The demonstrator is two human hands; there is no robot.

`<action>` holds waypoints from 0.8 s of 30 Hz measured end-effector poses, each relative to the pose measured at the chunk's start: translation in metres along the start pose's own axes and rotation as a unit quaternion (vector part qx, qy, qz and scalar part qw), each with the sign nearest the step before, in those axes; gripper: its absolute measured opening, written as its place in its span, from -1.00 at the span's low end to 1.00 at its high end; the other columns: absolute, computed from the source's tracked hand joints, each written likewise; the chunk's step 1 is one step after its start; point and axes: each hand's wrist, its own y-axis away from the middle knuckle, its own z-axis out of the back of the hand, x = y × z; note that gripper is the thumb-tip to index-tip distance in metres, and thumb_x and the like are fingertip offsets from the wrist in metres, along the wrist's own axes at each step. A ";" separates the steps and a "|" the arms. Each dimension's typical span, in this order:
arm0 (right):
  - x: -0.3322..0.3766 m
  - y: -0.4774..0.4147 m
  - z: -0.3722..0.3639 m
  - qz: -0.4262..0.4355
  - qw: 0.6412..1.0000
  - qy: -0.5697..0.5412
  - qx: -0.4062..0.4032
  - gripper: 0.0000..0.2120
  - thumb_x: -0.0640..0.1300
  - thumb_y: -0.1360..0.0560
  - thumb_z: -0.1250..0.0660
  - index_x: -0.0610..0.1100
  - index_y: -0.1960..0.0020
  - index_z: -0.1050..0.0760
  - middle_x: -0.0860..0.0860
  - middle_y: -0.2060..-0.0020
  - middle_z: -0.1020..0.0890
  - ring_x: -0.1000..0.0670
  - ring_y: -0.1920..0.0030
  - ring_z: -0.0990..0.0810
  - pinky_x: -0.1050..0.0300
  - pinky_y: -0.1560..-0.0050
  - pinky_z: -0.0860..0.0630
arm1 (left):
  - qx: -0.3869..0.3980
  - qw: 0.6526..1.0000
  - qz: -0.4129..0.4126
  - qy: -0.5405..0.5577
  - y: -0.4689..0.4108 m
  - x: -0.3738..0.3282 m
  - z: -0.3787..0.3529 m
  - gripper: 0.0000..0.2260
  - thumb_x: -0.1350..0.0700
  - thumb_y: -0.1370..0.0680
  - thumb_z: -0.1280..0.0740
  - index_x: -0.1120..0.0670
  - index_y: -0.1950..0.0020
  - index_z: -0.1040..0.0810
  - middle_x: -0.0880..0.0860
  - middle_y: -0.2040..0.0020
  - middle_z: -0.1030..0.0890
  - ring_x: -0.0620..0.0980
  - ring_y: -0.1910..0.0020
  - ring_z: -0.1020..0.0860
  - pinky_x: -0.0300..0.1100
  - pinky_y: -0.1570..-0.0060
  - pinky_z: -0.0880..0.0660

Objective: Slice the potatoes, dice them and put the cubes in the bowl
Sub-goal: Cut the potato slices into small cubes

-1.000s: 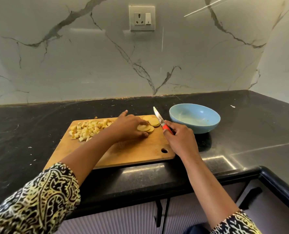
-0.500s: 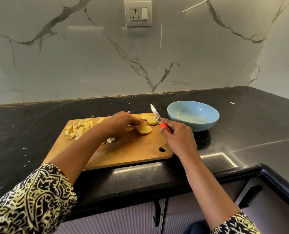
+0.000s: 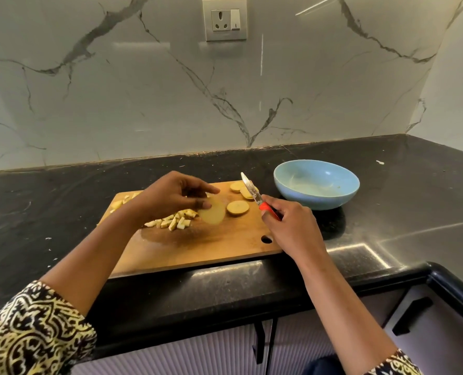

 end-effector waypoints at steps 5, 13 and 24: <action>0.003 0.004 -0.002 0.003 1.000 -0.004 0.006 -0.64 0.06 -0.56 -0.26 0.14 -0.35 -0.46 0.13 0.23 -0.60 0.10 0.25 -0.57 0.19 0.21 -0.51 | 0.063 0.996 0.029 -0.057 -0.003 0.006 -0.010 -0.73 0.16 -0.46 -0.42 -0.03 -0.15 -0.60 -0.11 0.05 -0.65 -0.21 0.05 -0.60 -0.33 0.03 -0.55; 0.016 0.019 0.003 0.060 0.994 0.061 0.064 -0.61 0.02 -0.57 -0.25 0.12 -0.40 -0.40 0.14 0.27 -0.53 0.11 0.23 -0.52 0.24 0.18 -0.42 | 0.057 0.980 -0.049 -0.186 0.017 0.010 -0.007 -0.57 -0.15 -0.37 -0.39 -0.09 -0.21 -0.54 -0.19 0.00 -0.58 -0.25 0.02 -0.56 -0.40 -0.02 -0.50; 0.029 0.027 0.008 0.117 0.972 0.177 0.097 -0.61 0.01 -0.56 -0.21 0.17 -0.38 -0.40 0.08 0.03 -0.62 0.06 0.08 -0.53 0.18 0.12 -0.46 | 0.047 0.956 -0.121 -0.264 0.025 0.022 -0.011 -0.42 -0.43 -0.39 -0.11 -0.09 -0.14 -0.62 -0.13 -0.10 -0.62 -0.18 -0.06 -0.55 -0.23 -0.06 -0.54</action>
